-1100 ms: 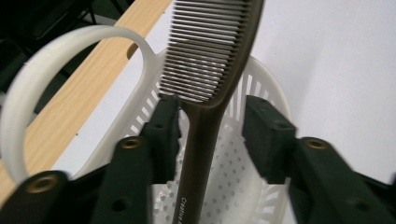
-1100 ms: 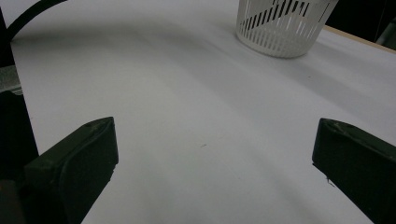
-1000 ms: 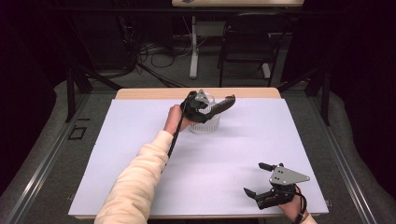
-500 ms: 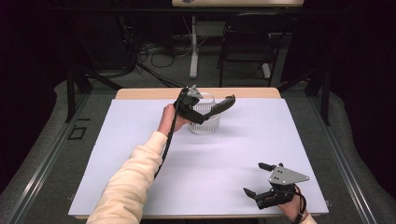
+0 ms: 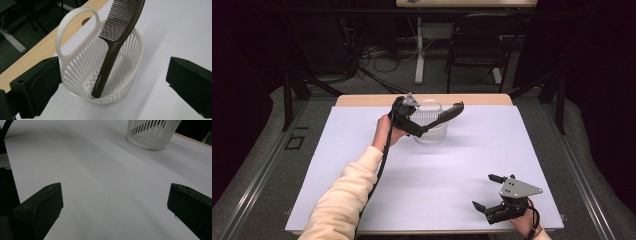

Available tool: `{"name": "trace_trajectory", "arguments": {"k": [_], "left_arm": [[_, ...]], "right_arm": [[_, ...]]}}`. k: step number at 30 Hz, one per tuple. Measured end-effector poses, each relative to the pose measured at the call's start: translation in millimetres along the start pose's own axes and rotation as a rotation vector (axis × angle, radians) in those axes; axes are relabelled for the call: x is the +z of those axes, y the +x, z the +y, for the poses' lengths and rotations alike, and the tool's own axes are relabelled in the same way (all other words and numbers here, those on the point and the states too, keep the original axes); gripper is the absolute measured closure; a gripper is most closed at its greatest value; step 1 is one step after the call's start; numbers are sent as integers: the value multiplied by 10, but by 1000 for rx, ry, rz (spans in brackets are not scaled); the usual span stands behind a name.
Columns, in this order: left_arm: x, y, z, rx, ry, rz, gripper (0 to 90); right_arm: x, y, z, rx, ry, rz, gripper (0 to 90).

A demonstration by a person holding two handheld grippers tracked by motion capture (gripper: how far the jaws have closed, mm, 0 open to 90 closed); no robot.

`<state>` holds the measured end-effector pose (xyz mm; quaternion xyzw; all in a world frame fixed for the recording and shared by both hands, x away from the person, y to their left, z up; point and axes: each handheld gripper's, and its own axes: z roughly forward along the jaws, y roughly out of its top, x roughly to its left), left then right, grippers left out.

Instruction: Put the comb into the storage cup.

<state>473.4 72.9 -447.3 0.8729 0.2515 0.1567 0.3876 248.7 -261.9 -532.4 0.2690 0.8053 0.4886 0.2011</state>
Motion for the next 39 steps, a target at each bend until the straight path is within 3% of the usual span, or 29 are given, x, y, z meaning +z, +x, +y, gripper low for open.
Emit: {"name": "trace_trajectory", "arguments": {"k": [9, 12, 18, 30, 32, 39], "left_arm": [[-172, 14, -117, -26, -4, 35, 0], [-236, 20, -149, -32, -16, 73, 0], [-387, 52, -246, -60, -27, 95, 0], [-584, 32, -485, -88, 12, 140, 0], [-623, 22, -522, -94, 20, 167, 0], [-738, -15, -661, -115, 32, 180, 0]], "right_arm": [[-1, 0, 1, 0, -1, 2, 0], [-1, 5, 3, 4, -9, 11, 0], [-3, -3, 4, 5, -7, 6, 0], [-1, 0, 6, 5, -6, 7, 0], [5, 1, 4, 7, -4, 7, 0], [6, -1, 4, 11, -3, 8, 0]]}}
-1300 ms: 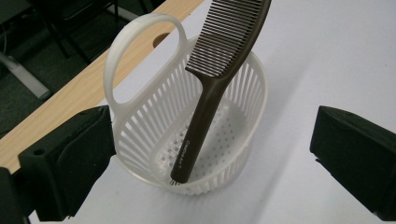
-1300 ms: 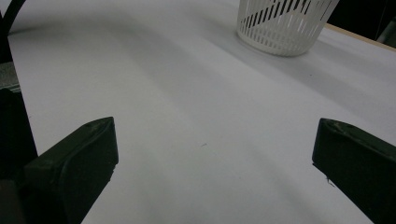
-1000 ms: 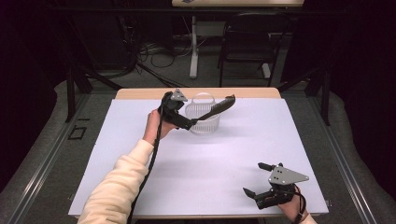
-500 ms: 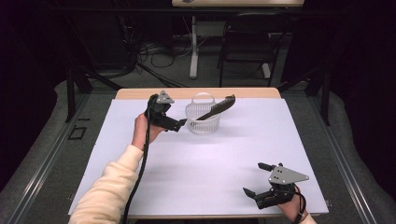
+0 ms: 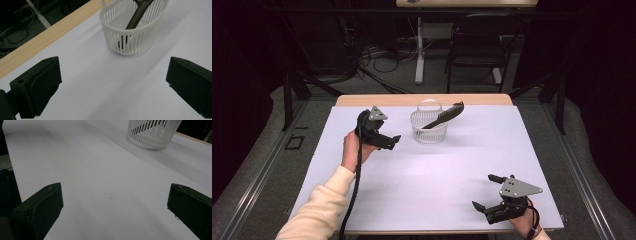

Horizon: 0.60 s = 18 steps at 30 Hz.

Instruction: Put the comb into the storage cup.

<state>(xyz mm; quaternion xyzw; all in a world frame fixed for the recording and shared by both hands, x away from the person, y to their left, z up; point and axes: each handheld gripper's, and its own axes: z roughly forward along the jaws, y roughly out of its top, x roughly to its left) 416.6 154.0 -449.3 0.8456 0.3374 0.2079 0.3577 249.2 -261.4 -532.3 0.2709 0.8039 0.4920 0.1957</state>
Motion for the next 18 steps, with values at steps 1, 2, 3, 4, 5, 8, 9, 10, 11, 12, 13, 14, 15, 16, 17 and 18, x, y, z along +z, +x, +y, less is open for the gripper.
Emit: {"name": "trace_trajectory", "arguments": {"k": [1, 2, 3, 4, 5, 8, 9, 10, 11, 12, 13, 14, 15, 16, 17, 18], "left_arm": [[-12, 0, -17, -9, -6, 2, 0], [-36, 2, -38, -7, 1, 5, 0], [-52, -2, -63, -11, -3, 10, 0], [-65, -4, -89, -15, -7, 14, 0], [-89, -3, -122, -18, -8, 15, 0], [-129, -6, -181, -24, -7, 18, 0], [-165, -8, -224, -24, -8, 18, 0], [-177, -15, -242, -28, -9, 22, 0], [-202, -19, -268, -26, -3, 24, 0], [-218, -20, -284, -25, -1, 24, 0], [-240, -24, -311, -27, 2, 29, 0], [-257, -26, -340, -28, 5, 34, 0], [-264, -23, -353, -26, 9, 33, 0], [-276, -22, -379, -29, 14, 33, 0], [-287, -27, -409, -37, 15, 36, 0], [-299, -32, -448, -39, 21, 34, 0]], "right_arm": [[1, 0, 0, 0, -2, -1, 0], [1, -1, -1, 1, -2, -1, 0], [0, -1, -2, 4, -1, -1, 0], [-3, -1, -3, 4, 2, 0, 0], [-4, 0, -3, 5, 2, -1, 0], [-5, -2, -3, 4, -1, -1, 0], [-4, 1, -2, 8, 4, 2, 0], [-1, 1, -1, 6, 2, 2, 0], [0, 1, 0, 3, 3, 2, 0], [0, 1, 1, 5, 1, 3, 0], [-3, 1, 2, 5, 1, 2, 0], [-4, -1, 1, 5, 1, 0, 0], [-6, -2, 0, 7, 3, -1, 0], [-5, -1, 1, 8, 4, -1, 0], [-4, -1, 1, 7, 5, 0, 0], [0, 2, 1, 5, 3, -2, 0]]}}
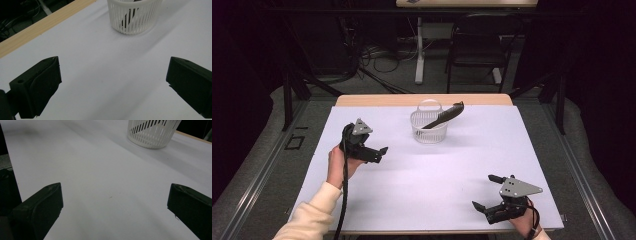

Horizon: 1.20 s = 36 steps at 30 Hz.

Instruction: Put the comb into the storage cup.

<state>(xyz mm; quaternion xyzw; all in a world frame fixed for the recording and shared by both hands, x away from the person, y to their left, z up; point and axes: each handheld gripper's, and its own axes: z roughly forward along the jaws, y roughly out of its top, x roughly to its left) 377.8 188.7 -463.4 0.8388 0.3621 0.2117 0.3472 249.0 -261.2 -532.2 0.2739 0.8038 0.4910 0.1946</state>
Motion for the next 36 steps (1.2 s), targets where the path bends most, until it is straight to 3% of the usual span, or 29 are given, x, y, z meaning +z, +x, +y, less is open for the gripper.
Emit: {"name": "trace_trajectory", "arguments": {"k": [13, 17, 36], "left_arm": [[-118, -61, -366, -25, 22, 6, 0], [-164, -67, -439, -14, 37, 1, 0], [-338, -154, -784, -36, 54, -13, 0]], "right_arm": [[5, -6, -4, 1, 13, -6, 0], [12, -6, -5, 2, 16, -9, 0], [9, -1, -5, 3, 20, -12, 0]]}}
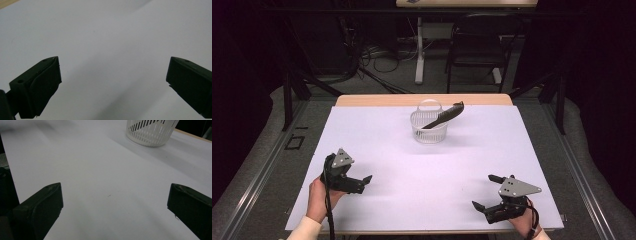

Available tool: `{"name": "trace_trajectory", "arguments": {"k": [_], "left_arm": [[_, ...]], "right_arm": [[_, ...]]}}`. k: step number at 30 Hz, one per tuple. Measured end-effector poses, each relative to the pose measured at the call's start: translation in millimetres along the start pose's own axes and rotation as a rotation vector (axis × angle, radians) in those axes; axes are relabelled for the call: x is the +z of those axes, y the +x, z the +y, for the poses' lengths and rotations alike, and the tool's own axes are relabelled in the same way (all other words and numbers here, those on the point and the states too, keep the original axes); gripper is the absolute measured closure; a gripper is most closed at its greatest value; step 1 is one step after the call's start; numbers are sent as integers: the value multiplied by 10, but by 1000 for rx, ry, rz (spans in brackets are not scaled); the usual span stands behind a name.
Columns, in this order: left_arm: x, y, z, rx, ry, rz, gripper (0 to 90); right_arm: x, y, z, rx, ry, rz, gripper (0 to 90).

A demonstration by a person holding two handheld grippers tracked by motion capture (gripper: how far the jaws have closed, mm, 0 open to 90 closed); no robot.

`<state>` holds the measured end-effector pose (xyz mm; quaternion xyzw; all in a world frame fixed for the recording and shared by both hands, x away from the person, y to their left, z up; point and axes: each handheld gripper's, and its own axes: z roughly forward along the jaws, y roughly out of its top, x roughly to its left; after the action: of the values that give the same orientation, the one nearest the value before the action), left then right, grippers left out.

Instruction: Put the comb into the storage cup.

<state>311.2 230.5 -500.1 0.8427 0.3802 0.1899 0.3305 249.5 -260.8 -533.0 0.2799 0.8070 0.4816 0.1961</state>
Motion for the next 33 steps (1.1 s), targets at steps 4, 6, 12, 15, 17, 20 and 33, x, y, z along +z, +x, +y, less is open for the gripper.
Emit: {"name": "trace_trajectory", "arguments": {"k": [4, 6, 12, 15, 17, 20, 33], "left_arm": [[12, -22, -82, -10, 7, -7, 0], [16, -35, -122, -16, 5, -12, 0], [39, -64, -204, -23, 21, -18, 0], [38, -80, -238, -17, 18, -18, 0], [35, -94, -264, -23, 13, -22, 0], [32, -114, -313, -19, 0, -24, 0], [-26, -220, -503, -4, -64, -23, 0]], "right_arm": [[-1, 3, 0, 0, 1, 1, 0], [-2, 2, 1, 0, -1, 0, 0], [5, 3, -1, 0, 2, 3, 0], [8, 2, -3, 2, 2, 2, 0], [6, 2, -1, 0, 2, 0, 0], [13, 2, -3, 1, -2, 2, 0], [14, -1, -3, 2, 6, 1, 0]]}}
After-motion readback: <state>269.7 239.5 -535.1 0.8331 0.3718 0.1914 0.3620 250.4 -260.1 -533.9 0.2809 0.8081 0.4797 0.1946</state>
